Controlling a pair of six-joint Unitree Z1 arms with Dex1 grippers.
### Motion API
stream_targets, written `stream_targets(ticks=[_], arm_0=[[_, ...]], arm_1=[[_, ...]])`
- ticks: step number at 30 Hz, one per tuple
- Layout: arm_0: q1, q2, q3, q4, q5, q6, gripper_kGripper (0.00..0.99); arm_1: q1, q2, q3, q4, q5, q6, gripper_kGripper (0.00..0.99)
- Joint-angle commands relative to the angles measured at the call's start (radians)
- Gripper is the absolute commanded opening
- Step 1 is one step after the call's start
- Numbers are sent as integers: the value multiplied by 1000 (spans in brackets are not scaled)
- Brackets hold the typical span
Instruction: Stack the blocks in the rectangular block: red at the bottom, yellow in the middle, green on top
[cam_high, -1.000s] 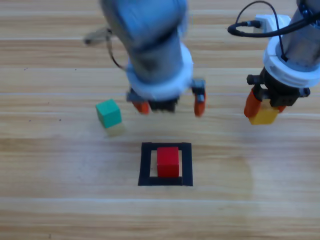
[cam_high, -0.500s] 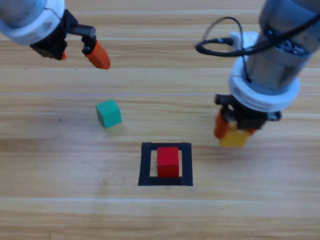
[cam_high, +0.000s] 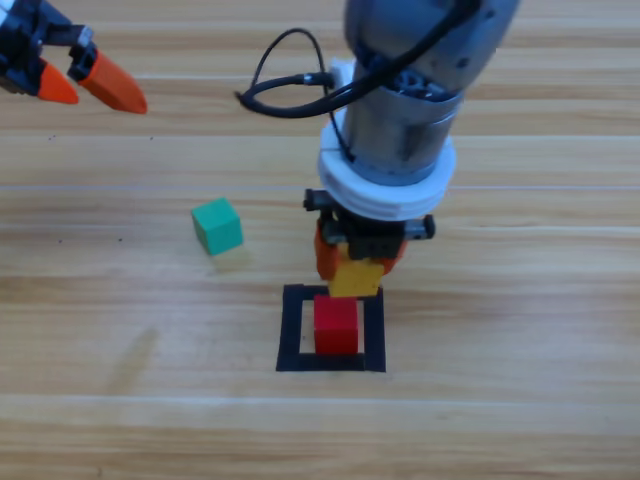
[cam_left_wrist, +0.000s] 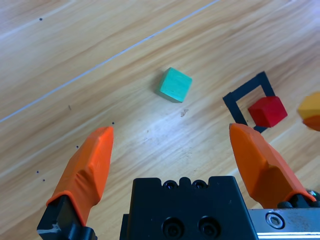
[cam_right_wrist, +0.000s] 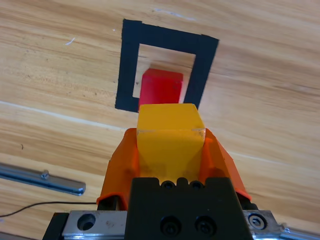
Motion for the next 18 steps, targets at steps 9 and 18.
stream_targets(ticks=[9, 18], arm_0=[[47, 46, 29, -10, -47, 89, 990], [47, 63, 35, -18, -42, 84, 990]], arm_1=[[37, 161, -118, 74, 9, 44, 206], [38, 199, -155, 91, 9, 47, 206]])
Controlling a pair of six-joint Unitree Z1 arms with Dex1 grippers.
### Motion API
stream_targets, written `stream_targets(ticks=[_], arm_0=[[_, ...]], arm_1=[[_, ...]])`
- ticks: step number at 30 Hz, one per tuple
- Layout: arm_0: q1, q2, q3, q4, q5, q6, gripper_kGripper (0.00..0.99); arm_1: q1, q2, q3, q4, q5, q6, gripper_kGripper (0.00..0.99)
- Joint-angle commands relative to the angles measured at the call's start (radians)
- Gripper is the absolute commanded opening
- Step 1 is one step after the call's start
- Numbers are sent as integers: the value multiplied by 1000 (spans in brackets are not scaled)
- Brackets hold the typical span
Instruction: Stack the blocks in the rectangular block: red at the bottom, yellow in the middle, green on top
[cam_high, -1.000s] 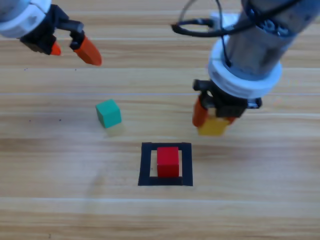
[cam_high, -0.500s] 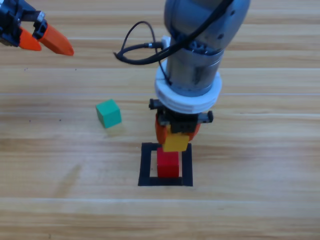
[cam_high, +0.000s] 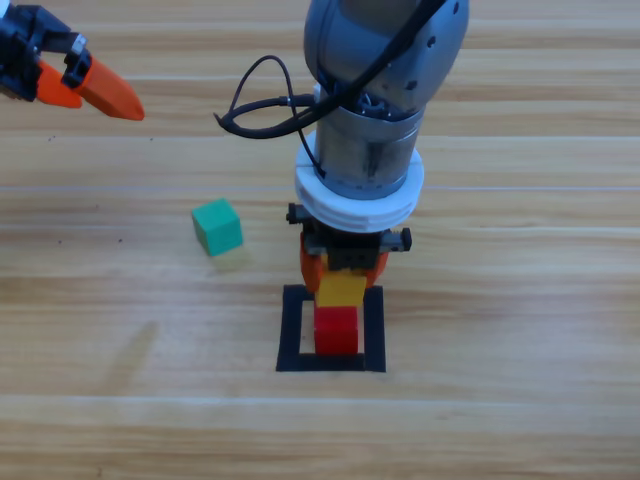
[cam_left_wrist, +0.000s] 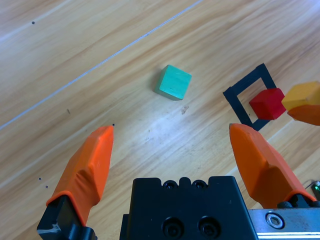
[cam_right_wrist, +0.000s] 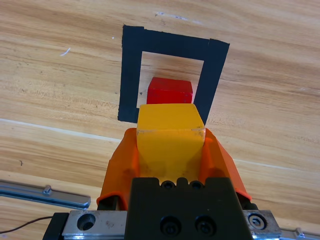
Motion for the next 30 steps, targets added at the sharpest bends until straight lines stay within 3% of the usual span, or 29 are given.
stream_targets(ticks=[1, 20, 21, 22, 24, 28, 30], arm_0=[[17, 51, 27, -18, 2, 6, 990], [17, 66, 70, -66, 4, -3, 990], [16, 68, 70, -66, 4, -5, 990], [16, 68, 70, -66, 5, -5, 990], [17, 69, 73, -69, 5, -5, 990], [17, 69, 76, -70, 5, -6, 990], [16, 71, 78, -70, 7, -8, 990]], arm_1=[[34, 100, -28, 26, 9, 6, 206], [34, 134, -51, 37, 8, 3, 212], [34, 136, -52, 37, 8, 3, 261], [34, 137, -52, 37, 8, 3, 405], [34, 137, -54, 38, 8, 4, 819], [34, 140, -78, 64, -5, 7, 986], [34, 140, -95, 78, -8, 6, 990]])
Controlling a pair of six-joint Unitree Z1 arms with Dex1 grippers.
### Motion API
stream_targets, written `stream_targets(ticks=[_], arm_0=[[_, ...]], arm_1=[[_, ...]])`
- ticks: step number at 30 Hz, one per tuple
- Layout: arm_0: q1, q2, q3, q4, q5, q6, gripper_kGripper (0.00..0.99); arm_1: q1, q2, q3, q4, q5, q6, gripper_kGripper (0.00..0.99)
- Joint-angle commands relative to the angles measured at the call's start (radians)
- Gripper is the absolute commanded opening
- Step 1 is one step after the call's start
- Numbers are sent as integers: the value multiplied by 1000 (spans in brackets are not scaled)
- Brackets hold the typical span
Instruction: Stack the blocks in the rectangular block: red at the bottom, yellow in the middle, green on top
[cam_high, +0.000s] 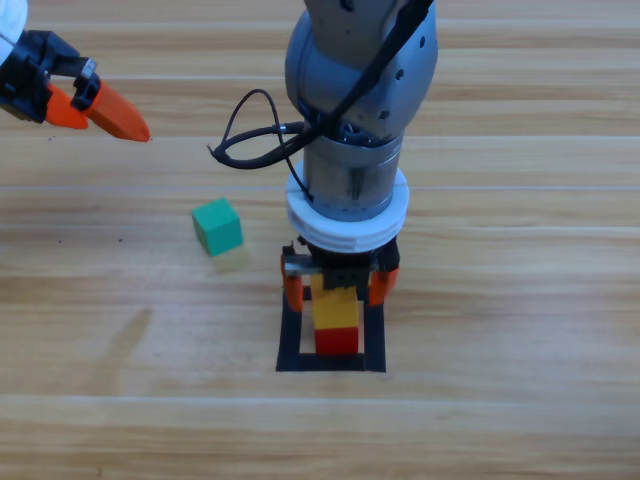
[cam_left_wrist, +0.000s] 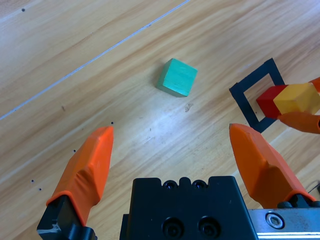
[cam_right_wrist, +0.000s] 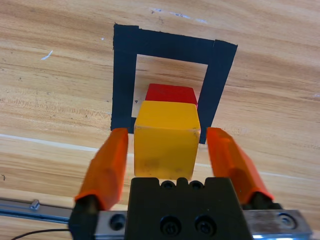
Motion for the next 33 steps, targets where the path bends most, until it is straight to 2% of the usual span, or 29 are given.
stream_targets(ticks=[1, 5, 7, 11, 13, 15, 17, 19, 21, 24, 28, 33], arm_0=[[17, 44, 31, -25, 7, -6, 990], [14, 52, 26, -35, 17, -25, 990], [0, 70, -8, -35, 45, -31, 990], [-45, 127, -72, -33, 102, -23, 990], [-97, 173, -126, -13, 169, -21, 990], [-170, 249, -201, 31, 246, -1, 973], [-215, 309, -258, 71, 298, 5, 969], [-244, 374, -312, 113, 329, -5, 963], [-256, 426, -356, 160, 324, -32, 963], [-276, 430, -371, 186, 315, -89, 966], [-275, 420, -379, 188, 284, -256, 989], [-295, 394, -393, 177, 298, -497, 990]], arm_1=[[32, 62, -49, 49, -8, 5, 990], [39, 11, -58, 49, -17, -2, 990], [50, -70, -51, 49, -71, -14, 990], [50, -188, 29, 28, -126, -34, 990], [36, -287, 162, -49, -137, -64, 990], [15, -491, 462, -281, -129, -143, 990], [-19, -632, 669, -454, -94, -199, 990], [-94, -754, 860, -615, 9, -320, 990], [-157, -800, 956, -703, 104, -458, 990], [-234, -805, 1000, -733, 225, -643, 989], [-249, -811, 1026, -733, 298, -803, 989], [-261, -827, 1057, -733, 299, -812, 989]])
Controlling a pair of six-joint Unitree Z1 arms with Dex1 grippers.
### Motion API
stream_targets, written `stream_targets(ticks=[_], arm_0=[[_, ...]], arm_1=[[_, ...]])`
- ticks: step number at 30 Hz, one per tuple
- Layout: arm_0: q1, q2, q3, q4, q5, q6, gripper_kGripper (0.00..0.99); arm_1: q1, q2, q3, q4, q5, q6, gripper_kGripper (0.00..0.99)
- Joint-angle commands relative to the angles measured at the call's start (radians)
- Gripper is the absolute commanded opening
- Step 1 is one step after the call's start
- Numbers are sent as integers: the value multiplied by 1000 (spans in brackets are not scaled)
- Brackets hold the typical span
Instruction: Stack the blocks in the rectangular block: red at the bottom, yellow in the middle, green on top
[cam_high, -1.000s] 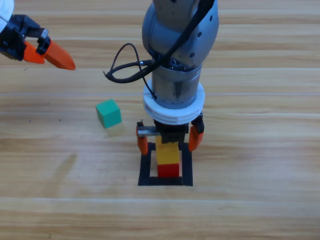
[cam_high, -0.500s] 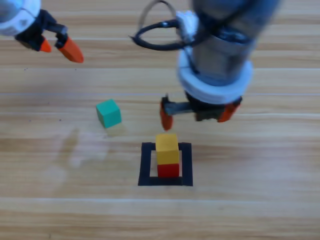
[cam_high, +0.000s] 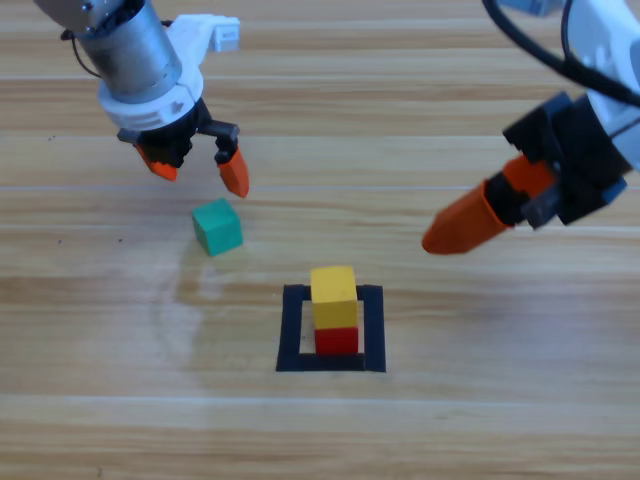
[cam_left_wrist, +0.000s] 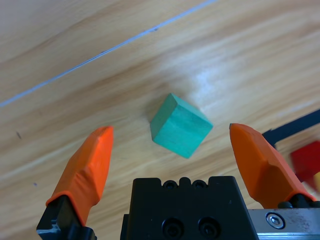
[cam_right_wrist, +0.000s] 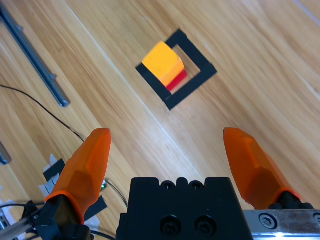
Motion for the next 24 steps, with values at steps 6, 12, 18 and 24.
stream_targets(ticks=[6, 12, 18, 24], arm_0=[[-85, -10, -30, 11, 86, -470, 990], [-134, 2, -24, 56, 155, -709, 990], [-132, 1, 3, 79, 156, -793, 990], [-132, 28, 10, 94, 187, -873, 990]], arm_1=[[-59, -46, 80, -24, 9, 0, 989], [-75, -54, 99, -44, 9, 0, 990], [-75, -54, 108, -55, 14, -2, 990], [-76, -48, 113, -63, 8, 0, 990]])
